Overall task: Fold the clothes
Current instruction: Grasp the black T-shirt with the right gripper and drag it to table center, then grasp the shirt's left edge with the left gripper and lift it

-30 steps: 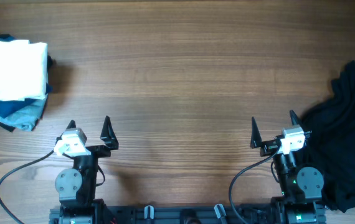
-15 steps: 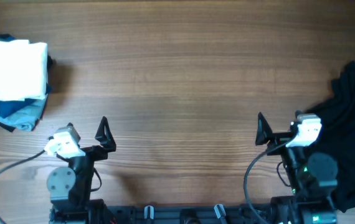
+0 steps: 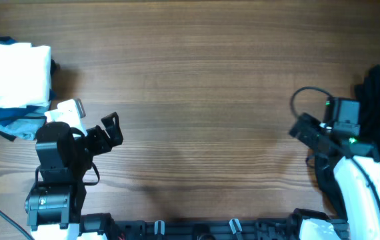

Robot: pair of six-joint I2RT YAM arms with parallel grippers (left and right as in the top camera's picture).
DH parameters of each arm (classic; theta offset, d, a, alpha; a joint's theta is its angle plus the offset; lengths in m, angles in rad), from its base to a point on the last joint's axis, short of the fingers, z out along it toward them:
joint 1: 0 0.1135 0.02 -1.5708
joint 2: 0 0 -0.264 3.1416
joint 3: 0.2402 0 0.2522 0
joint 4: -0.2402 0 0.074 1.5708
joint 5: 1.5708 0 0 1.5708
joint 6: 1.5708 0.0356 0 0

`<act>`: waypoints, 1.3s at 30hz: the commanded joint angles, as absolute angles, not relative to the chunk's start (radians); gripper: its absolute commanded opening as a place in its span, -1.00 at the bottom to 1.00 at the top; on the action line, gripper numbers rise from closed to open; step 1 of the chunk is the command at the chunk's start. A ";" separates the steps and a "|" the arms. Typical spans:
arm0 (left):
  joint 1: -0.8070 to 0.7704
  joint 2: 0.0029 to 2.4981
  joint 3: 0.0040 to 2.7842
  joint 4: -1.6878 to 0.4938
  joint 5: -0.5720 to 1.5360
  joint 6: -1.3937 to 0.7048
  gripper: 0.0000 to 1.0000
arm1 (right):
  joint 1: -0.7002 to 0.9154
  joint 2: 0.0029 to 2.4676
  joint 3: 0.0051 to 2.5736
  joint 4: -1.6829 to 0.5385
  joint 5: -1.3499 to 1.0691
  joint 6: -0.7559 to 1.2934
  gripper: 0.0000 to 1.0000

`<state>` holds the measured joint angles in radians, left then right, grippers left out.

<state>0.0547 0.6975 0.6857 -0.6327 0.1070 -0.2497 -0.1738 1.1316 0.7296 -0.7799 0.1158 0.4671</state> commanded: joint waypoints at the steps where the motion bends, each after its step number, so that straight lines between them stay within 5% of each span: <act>1: 0.062 0.698 0.705 -0.630 0.134 -0.255 1.00 | -0.270 1.231 0.744 -0.794 0.184 0.525 0.73; 6: 0.062 0.698 0.705 -0.630 0.134 -0.255 1.00 | -0.302 1.418 0.719 -0.764 0.233 0.524 0.54; 10: 0.062 0.698 0.705 -0.630 0.134 -0.255 1.00 | -0.302 1.525 0.714 -0.728 0.251 0.524 0.17; 13: 0.062 0.698 0.705 -0.630 0.134 -0.255 1.00 | -0.302 1.536 0.713 -0.725 0.241 0.523 -0.80; 14: 0.062 0.698 0.705 -0.629 0.134 -0.255 1.00 | -0.302 1.536 0.713 -0.715 0.190 0.496 -0.92; 16: 0.062 0.698 0.705 -0.626 0.134 -0.255 1.00 | -0.287 1.536 0.714 -0.634 -0.194 0.171 -0.92; 18: 0.062 0.701 0.705 -0.599 0.133 -0.255 1.00 | -0.221 1.535 0.723 -0.577 -0.465 0.069 -0.91; 20: 0.062 0.704 0.705 -0.574 0.133 -0.255 1.00 | -0.111 1.533 0.748 -0.460 -0.640 0.059 -0.91; 23: 0.062 0.734 0.705 -0.505 0.134 -0.255 1.00 | 0.105 1.533 0.774 -0.022 -0.671 0.318 -0.92; 25: 0.062 0.770 0.705 -0.474 0.134 -0.256 1.00 | 0.208 1.533 0.774 0.263 -0.561 0.435 -0.79; 26: 0.062 0.789 0.705 -0.470 0.134 -0.261 1.00 | 0.222 1.533 0.775 0.314 -0.540 0.453 -0.17; 29: 0.062 0.836 0.705 -0.471 0.176 -0.282 1.00 | 0.176 1.499 0.775 0.224 -0.537 0.448 0.99; 34: 0.060 0.910 0.705 -0.439 0.331 -0.305 1.00 | -0.026 1.305 0.775 -0.177 -0.358 0.380 0.99; 39: -0.083 1.112 0.705 -0.339 0.371 -0.358 0.95 | -0.039 1.188 0.774 -0.503 -0.104 0.352 0.99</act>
<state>0.0048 1.0084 0.6910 -0.3931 0.3283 -0.2985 -0.0364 1.2167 0.7769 -0.4496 -0.2203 0.3832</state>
